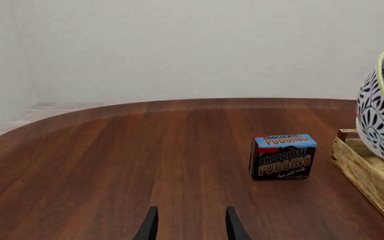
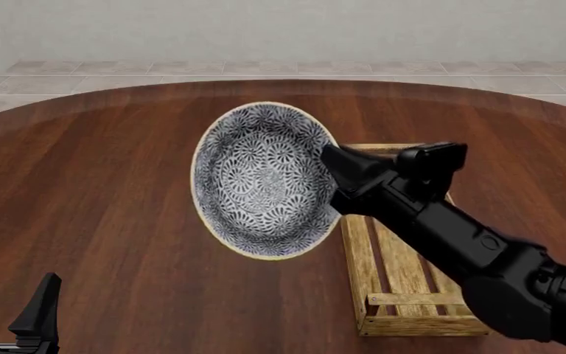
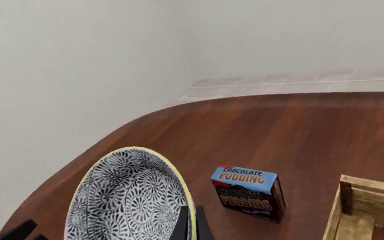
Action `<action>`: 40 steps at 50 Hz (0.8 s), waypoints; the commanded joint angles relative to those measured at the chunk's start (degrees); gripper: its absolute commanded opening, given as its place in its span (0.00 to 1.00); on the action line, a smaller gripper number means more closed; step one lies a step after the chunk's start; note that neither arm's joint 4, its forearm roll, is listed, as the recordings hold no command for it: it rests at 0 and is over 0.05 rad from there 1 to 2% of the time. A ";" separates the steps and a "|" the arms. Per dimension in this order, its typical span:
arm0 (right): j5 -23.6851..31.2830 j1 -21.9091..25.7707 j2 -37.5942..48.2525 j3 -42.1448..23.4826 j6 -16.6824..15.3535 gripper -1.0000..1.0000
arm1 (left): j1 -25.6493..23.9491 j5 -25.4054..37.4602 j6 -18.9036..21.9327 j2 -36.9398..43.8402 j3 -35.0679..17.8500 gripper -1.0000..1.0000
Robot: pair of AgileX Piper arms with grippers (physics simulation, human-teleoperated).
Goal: Pick up the bowl on the left and put it in the tray.
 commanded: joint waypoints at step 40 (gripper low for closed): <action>2.17 -6.32 -11.10 7.87 2.33 0.00 | 0.00 0.00 0.00 0.00 0.00 1.00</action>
